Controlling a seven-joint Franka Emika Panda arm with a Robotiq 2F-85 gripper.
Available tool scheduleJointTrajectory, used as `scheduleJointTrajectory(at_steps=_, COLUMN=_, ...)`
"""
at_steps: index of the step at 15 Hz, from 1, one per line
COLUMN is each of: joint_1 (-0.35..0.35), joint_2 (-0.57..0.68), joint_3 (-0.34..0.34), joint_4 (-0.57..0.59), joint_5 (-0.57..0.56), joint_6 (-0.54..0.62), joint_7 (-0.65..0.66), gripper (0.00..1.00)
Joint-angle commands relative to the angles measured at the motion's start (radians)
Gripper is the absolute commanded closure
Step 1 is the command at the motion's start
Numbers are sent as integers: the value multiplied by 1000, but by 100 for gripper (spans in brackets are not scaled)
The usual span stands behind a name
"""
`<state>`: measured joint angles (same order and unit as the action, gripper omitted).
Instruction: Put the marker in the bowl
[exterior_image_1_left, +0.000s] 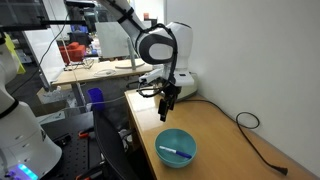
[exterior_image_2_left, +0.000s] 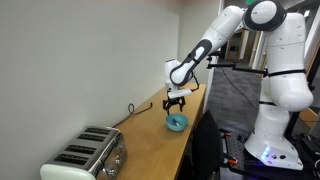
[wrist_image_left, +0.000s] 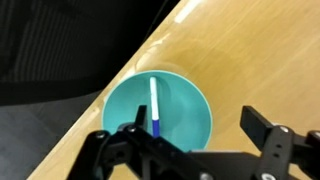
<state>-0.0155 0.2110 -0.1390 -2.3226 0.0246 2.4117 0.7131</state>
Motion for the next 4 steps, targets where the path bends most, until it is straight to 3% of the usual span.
scheduleJointTrajectory(at_steps=1, joint_1=23, joint_2=-46, joint_3=-22, joint_4=-36, joint_5=-108, joint_6=33, joint_7=49, gripper=0)
scheduleJointTrajectory(at_steps=4, joint_1=20, joint_2=-69, joint_3=-18, joint_4=-49, joint_5=-174, joint_6=46, joint_7=70, gripper=0)
